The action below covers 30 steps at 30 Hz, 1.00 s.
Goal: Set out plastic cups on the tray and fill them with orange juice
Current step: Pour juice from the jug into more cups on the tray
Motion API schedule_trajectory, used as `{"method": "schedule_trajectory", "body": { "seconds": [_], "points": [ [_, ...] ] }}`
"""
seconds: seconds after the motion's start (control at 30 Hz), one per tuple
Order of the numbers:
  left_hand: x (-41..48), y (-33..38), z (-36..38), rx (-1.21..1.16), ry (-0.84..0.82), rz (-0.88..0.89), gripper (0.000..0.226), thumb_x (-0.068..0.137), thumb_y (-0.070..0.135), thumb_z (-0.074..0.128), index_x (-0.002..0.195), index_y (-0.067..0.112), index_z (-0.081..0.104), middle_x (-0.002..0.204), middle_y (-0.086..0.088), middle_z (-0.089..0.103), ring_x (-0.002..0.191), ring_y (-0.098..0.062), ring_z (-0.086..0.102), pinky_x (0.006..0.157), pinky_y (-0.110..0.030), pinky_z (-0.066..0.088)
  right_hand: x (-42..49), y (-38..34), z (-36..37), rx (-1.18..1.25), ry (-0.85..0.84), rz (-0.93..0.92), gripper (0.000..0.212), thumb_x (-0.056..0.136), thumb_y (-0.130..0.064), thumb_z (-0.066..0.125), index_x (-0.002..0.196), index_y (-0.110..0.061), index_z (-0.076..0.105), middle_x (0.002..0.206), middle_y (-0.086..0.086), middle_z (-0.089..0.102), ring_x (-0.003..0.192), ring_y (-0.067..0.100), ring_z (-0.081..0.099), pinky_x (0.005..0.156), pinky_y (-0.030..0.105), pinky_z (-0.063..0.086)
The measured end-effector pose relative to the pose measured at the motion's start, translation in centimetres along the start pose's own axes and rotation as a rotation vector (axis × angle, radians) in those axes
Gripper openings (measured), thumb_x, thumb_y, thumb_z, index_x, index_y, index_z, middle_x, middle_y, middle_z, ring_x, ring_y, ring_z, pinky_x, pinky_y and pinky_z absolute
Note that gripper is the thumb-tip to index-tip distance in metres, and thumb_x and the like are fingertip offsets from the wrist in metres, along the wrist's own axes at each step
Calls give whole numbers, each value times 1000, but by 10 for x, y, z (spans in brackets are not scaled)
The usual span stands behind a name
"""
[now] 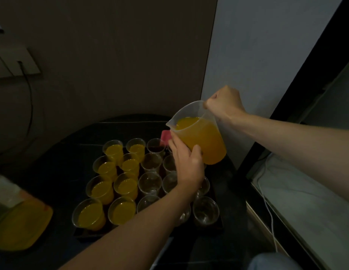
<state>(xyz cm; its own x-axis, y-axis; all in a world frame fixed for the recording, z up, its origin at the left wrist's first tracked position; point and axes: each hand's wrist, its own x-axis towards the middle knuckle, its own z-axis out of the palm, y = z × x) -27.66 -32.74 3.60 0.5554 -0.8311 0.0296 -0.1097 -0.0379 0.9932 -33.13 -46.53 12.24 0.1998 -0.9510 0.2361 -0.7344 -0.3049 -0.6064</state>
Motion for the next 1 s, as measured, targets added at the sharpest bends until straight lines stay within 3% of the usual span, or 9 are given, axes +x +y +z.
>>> {"method": "schedule_trajectory", "body": {
  "seconds": [0.1, 0.2, 0.27, 0.47, 0.7, 0.77, 0.93, 1.0],
  "points": [
    [2, -3, 0, -17, -2, -11, 88, 87, 34, 48, 161, 25, 2, 151, -5, 28, 129, -23, 42, 103, -37, 41, 1, -1, 2, -11, -13, 0, 41, 87, -9, 66, 51, -15, 48, 49, 0, 40, 46, 14, 40, 61, 31, 50],
    [8, -10, 0, -35, -8, -25, 82, 100, 20, 52, 162, 22, -2, 155, -2, 23, 122, -10, 39, 85, -12, 32, 4, -4, 4, -36, -27, -1, 38, 86, -10, 65, 53, -15, 47, 50, 1, 38, 46, 14, 37, 53, 26, 38],
    [10, -13, 0, -51, -14, -34, 81, 101, 16, 51, 162, 23, -3, 155, 0, 23, 118, -5, 36, 77, -7, 27, 5, -6, 6, -51, -29, -3, 37, 86, -11, 65, 54, -15, 47, 52, 1, 38, 47, 14, 36, 50, 25, 34],
    [14, -16, -2, -54, 14, -18, 86, 89, 31, 48, 162, 23, 2, 149, -3, 28, 123, -17, 44, 81, -16, 34, 7, -9, 13, -60, -34, 12, 34, 88, -12, 65, 59, -16, 48, 56, 1, 43, 50, 13, 41, 52, 23, 38],
    [17, -14, -2, -50, 4, -38, 83, 95, 31, 48, 162, 20, 1, 156, -5, 23, 134, -24, 38, 101, -34, 34, 9, -14, 16, -80, -42, 18, 36, 88, -12, 64, 59, -15, 45, 57, 1, 40, 50, 14, 38, 47, 23, 30],
    [18, -13, -3, -44, 11, -43, 88, 87, 37, 46, 162, 21, 2, 156, -5, 24, 134, -24, 39, 105, -37, 36, 10, -15, 17, -82, -46, 26, 35, 89, -12, 64, 59, -15, 45, 57, 1, 41, 51, 14, 39, 48, 23, 31],
    [20, -18, -5, -46, 4, -51, 79, 101, 21, 51, 162, 21, 1, 156, -4, 23, 130, -17, 38, 90, -19, 31, 11, -16, 20, -96, -50, 30, 33, 88, -14, 64, 60, -15, 47, 57, 1, 41, 51, 15, 39, 48, 24, 31],
    [20, -17, -5, -49, 12, -45, 79, 99, 24, 50, 162, 20, 1, 157, -6, 23, 134, -23, 39, 97, -25, 34, 10, -17, 20, -107, -55, 26, 34, 89, -14, 64, 60, -15, 46, 57, 1, 41, 51, 14, 37, 47, 23, 29]
  ]
}}
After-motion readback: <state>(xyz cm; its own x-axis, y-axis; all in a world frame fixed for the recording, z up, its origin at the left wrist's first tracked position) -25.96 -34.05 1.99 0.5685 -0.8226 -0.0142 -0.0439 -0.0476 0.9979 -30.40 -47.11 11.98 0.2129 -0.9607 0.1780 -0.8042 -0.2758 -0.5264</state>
